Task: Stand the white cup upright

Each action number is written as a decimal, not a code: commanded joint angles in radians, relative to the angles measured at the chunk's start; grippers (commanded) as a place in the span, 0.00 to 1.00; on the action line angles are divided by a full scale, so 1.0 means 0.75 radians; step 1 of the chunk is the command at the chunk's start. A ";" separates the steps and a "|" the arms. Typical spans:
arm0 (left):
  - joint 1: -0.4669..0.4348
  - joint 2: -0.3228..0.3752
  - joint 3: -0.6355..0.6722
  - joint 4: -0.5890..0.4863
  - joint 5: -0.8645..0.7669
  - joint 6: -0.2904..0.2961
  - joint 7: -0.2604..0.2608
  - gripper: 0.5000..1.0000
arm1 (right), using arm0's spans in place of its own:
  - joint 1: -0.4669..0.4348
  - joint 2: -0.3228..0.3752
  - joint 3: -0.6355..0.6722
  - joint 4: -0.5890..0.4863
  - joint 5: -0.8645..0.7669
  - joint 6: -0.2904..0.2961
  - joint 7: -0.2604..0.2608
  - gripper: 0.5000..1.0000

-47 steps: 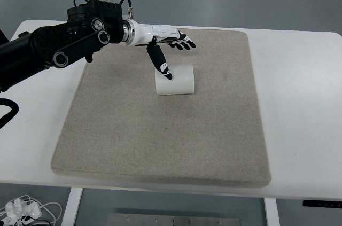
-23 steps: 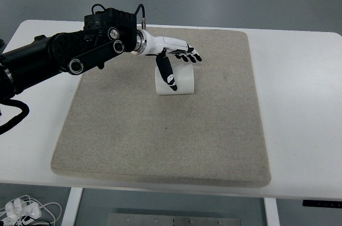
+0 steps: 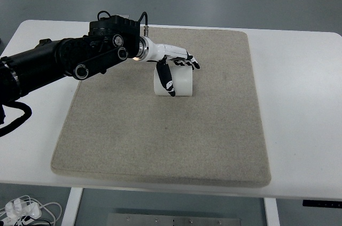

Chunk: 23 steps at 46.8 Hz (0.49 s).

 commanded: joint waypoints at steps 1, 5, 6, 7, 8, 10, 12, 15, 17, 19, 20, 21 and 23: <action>-0.002 0.000 0.005 0.000 0.006 0.001 0.000 0.67 | 0.000 0.000 0.000 0.002 0.000 0.000 -0.001 0.90; -0.004 0.000 0.003 0.000 0.025 0.001 0.000 0.56 | 0.000 0.000 0.000 0.000 0.000 0.000 -0.001 0.90; -0.002 0.000 0.003 0.000 0.025 0.003 0.000 0.56 | 0.000 0.000 0.000 0.000 0.000 0.000 -0.001 0.90; -0.002 0.000 0.003 0.000 0.025 0.005 0.000 0.55 | 0.000 0.000 0.000 0.000 0.000 0.000 -0.001 0.90; -0.002 -0.002 0.003 0.000 0.023 0.009 0.000 0.53 | 0.000 0.000 0.000 0.000 0.000 0.000 -0.001 0.90; -0.002 0.000 0.001 0.000 0.021 0.009 0.000 0.48 | 0.000 0.000 0.000 0.000 0.000 0.000 -0.001 0.90; -0.002 0.000 -0.008 0.000 0.021 0.013 0.000 0.37 | 0.000 0.000 0.000 0.000 0.000 0.000 -0.001 0.90; -0.004 0.000 -0.016 0.000 0.012 0.011 0.000 0.23 | 0.000 0.000 0.000 0.000 0.000 0.000 0.001 0.90; -0.004 0.000 -0.022 0.000 0.006 0.011 0.000 0.14 | 0.000 0.000 0.000 0.000 0.000 0.000 0.001 0.90; -0.004 0.000 -0.026 0.000 -0.002 0.011 -0.002 0.10 | 0.000 0.000 0.000 0.000 0.000 0.000 -0.001 0.90; -0.004 0.000 -0.028 0.000 -0.002 0.011 -0.004 0.09 | 0.000 0.000 0.000 0.000 0.000 0.000 -0.001 0.90; -0.004 0.000 -0.034 0.000 -0.004 0.011 -0.006 0.07 | 0.000 0.000 0.000 0.000 0.000 0.000 0.001 0.90; 0.000 0.002 -0.054 0.004 -0.004 0.011 -0.010 0.05 | 0.000 0.000 0.000 0.000 0.000 0.000 -0.001 0.90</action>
